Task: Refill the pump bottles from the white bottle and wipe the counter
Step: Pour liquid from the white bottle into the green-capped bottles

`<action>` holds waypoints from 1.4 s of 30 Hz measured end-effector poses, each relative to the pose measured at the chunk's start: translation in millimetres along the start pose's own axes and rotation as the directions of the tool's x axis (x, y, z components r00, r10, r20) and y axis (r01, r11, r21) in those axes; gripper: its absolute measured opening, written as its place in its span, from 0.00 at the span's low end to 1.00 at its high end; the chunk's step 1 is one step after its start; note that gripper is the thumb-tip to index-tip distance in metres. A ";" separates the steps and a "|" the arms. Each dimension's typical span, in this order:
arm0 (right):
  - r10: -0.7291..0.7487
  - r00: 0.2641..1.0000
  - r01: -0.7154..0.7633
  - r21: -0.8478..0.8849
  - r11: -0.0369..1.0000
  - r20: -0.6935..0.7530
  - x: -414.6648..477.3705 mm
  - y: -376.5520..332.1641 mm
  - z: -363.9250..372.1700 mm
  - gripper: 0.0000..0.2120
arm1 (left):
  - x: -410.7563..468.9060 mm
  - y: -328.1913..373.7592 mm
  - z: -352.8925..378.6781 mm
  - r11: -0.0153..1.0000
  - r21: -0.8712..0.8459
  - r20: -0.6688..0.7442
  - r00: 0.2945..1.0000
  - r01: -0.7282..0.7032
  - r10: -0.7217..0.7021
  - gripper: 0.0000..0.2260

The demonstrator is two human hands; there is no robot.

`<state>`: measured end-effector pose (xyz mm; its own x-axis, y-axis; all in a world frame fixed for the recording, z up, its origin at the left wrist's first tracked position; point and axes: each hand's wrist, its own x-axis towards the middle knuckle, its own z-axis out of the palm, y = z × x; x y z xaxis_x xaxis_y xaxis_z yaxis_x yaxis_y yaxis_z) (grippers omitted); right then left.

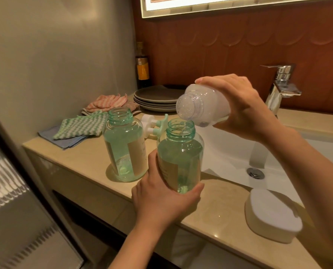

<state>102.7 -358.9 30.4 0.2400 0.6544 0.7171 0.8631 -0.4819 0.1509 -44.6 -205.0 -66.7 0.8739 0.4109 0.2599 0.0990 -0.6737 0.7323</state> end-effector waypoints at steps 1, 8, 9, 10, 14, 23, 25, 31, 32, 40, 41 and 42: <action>-0.001 1.000 0.001 -0.002 1.000 0.000 0.1 0.1 -0.1 0.43 | 0.3 0.0 -0.3 1.000 -0.006 0.008 1.000 0.002 -0.002 0.48; -0.019 1.000 0.018 -0.024 1.000 -0.013 0.7 1.9 -0.7 0.43 | -0.1 2.7 -4.5 1.000 0.016 0.067 0.998 0.017 -0.018 0.51; -0.021 1.000 0.021 -0.028 0.999 -0.014 0.7 1.9 -0.7 0.42 | -0.1 2.4 -4.3 1.000 0.013 0.063 0.998 0.014 -0.014 0.51; -0.022 1.000 0.022 -0.032 0.999 -0.015 0.6 1.9 -0.4 0.42 | -0.1 1.5 -3.8 1.000 0.009 0.054 0.999 0.007 -0.008 0.51; -0.030 0.999 0.029 -0.044 0.999 -0.024 0.1 2.5 -1.3 0.42 | -1.4 -1.2 -1.2 1.000 -0.001 0.026 0.999 -0.023 0.023 0.53; -0.047 0.998 0.044 -0.060 0.997 -0.045 -0.1 2.2 -2.2 0.39 | -2.1 -0.2 -1.3 0.999 0.026 0.020 0.999 -0.033 0.033 0.52; -0.051 0.997 0.048 -0.061 0.997 -0.049 0.2 2.0 -2.9 0.39 | -1.7 -0.8 -0.9 0.999 0.032 0.017 0.999 -0.033 0.032 0.52; -0.062 0.996 0.057 -0.081 0.995 -0.060 0.6 2.3 -4.1 0.38 | -1.7 -0.4 -1.2 0.999 0.039 0.029 0.999 -0.034 0.033 0.52; -0.063 0.996 0.058 -0.081 0.995 -0.062 0.6 2.1 -4.2 0.38 | -1.7 0.0 -1.4 0.999 0.040 0.035 0.999 -0.029 0.028 0.52; -0.070 0.995 0.062 -0.102 0.993 -0.071 1.6 2.9 -4.7 0.37 | -2.2 1.6 -2.5 0.999 0.042 0.048 0.999 -0.008 0.006 0.52; -0.073 0.995 0.065 -0.105 0.992 -0.072 1.7 2.7 -4.9 0.37 | -2.4 1.3 -2.4 0.999 0.039 0.046 0.999 -0.008 0.007 0.52; -0.076 0.994 0.068 -0.107 0.992 -0.073 1.6 2.6 -5.0 0.36 | -2.4 1.1 -2.3 0.999 0.036 0.044 0.999 -0.009 0.008 0.52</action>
<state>103.1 -362.0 35.3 0.1403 0.6450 0.7512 0.8249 -0.4957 0.2715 -47.7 -205.4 -65.0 0.8946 0.3784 0.2378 0.1079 -0.6992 0.7068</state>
